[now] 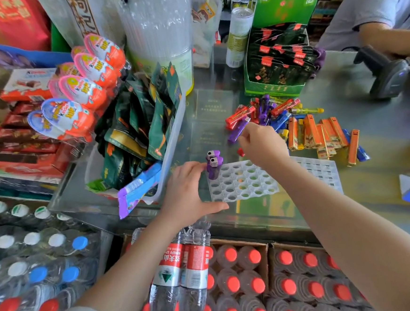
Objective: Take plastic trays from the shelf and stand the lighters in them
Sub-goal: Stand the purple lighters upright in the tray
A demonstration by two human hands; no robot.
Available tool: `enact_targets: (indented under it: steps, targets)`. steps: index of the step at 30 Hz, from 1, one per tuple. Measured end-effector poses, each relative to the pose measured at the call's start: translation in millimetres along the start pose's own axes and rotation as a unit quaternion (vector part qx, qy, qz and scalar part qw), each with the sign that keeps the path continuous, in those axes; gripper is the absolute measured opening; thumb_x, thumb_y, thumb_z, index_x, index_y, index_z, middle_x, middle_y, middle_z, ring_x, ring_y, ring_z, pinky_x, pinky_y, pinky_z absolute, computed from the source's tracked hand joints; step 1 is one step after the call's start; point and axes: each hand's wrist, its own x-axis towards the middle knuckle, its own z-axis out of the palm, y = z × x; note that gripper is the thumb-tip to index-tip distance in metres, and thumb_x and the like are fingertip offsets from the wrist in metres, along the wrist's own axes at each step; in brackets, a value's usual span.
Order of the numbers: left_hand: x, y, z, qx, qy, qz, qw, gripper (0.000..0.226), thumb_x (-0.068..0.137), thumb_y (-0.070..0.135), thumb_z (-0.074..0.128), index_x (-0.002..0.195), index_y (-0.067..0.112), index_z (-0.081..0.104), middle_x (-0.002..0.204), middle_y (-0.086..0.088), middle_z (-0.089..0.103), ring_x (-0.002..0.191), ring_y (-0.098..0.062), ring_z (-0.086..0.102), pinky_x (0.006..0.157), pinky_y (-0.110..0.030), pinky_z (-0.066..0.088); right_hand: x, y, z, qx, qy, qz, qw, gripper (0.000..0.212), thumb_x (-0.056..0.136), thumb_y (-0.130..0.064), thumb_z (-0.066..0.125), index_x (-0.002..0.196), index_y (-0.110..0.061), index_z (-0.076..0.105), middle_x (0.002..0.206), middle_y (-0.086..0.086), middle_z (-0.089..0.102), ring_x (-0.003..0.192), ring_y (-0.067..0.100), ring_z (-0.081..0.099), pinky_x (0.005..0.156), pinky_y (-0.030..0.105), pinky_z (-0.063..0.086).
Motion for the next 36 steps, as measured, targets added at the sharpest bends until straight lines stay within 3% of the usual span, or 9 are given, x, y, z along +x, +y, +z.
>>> enact_targets:
  steps: [4,8,12,16,22,25,29,33,36]
  targets:
    - [-0.2,-0.1,0.5,0.004,0.000,-0.001,1.000,0.091,0.048,0.071,0.057,0.119,0.014,0.052,0.116,-0.002,0.050,0.107,-0.022,0.046,0.089,-0.031,0.034,7.5,-5.7,3.0,0.008,-0.005,0.034,0.999,0.028,0.093,-0.028,0.042,0.113,-0.010,0.048,0.105,0.014,0.060,0.086,0.035,0.060,0.064,0.037,0.049]
    - [-0.4,-0.5,-0.6,-0.002,-0.002,0.002,1.000,0.091,0.048,0.071,0.057,0.119,0.014,0.051,0.117,-0.002,0.050,0.107,-0.022,0.045,0.090,-0.033,0.036,9.9,-14.8,8.9,-0.050,0.005,0.009,0.999,0.033,0.097,-0.035,0.035,0.120,-0.015,0.047,0.123,0.015,0.049,0.099,0.038,0.056,0.064,0.036,0.040]
    - [-0.2,-1.3,-0.6,-0.001,-0.001,0.007,1.000,0.090,0.049,0.071,0.057,0.119,0.013,0.052,0.117,-0.002,0.050,0.107,-0.022,0.045,0.090,-0.032,0.035,8.0,-18.6,12.1,-0.125,-0.008,0.013,0.992,0.032,0.097,-0.036,0.035,0.119,-0.013,0.043,0.116,0.019,0.051,0.097,0.038,0.057,0.063,0.038,0.039]
    - [-0.1,-1.8,-0.4,0.002,0.000,0.009,1.000,0.087,0.050,0.070,0.057,0.118,0.016,0.051,0.116,0.000,0.049,0.107,-0.020,0.045,0.089,-0.028,0.032,13.4,-20.1,8.1,-0.112,-0.027,0.057,0.992,0.022,0.093,-0.013,0.039,0.114,-0.011,0.043,0.109,0.018,0.057,0.093,0.037,0.058,0.065,0.037,0.041]
    - [0.6,-2.3,0.1,0.001,-0.003,0.009,1.000,0.087,0.050,0.071,0.057,0.118,0.017,0.051,0.116,0.001,0.050,0.107,-0.020,0.045,0.089,-0.029,0.033,2.2,-6.2,-7.0,0.185,-0.018,0.116,0.976,0.036,0.086,-0.012,0.052,0.119,-0.011,0.039,0.100,0.010,0.061,0.072,0.024,0.059,0.061,0.035,0.050]
    - [0.3,-1.6,0.9,0.009,0.006,0.013,1.000,0.087,0.050,0.073,0.056,0.117,0.016,0.052,0.115,0.000,0.051,0.106,-0.022,0.047,0.087,-0.030,0.035,-25.5,-3.9,-16.2,0.351,-0.061,0.094,0.930,0.027,0.085,-0.011,0.056,0.110,-0.001,0.054,0.085,0.009,0.058,0.047,0.005,0.045,0.044,0.015,0.038]
    - [-0.2,-0.7,-0.1,0.013,0.004,0.008,1.000,0.089,0.050,0.075,0.055,0.118,0.017,0.051,0.115,0.000,0.051,0.107,-0.022,0.046,0.088,-0.031,0.035,-61.1,-2.4,-19.4,0.509,-0.122,0.095,0.847,0.021,0.085,-0.007,0.060,0.106,-0.009,0.056,0.080,0.006,0.059,0.040,-0.002,0.040,0.042,0.015,0.030]
    - [-0.6,0.0,-1.9,0.012,-0.010,0.004,1.000,0.093,0.050,0.076,0.053,0.120,0.016,0.051,0.117,-0.001,0.050,0.110,-0.023,0.045,0.091,-0.035,0.036,-79.5,-7.0,-7.9,0.531,-0.146,0.100,0.829,0.039,0.084,-0.005,0.061,0.118,-0.017,0.047,0.079,-0.001,0.058,0.053,0.005,0.051,0.042,0.015,0.034]
    - [-1.3,0.6,-3.4,0.027,-0.024,0.013,0.999,0.099,0.047,0.078,0.050,0.122,0.014,0.049,0.119,-0.003,0.049,0.111,-0.025,0.044,0.092,-0.036,0.034,-88.4,-16.5,0.4,0.567,-0.117,0.101,0.809,0.031,0.087,-0.003,0.058,0.115,-0.011,0.046,0.076,0.001,0.061,0.051,0.006,0.057,0.047,0.019,0.045]
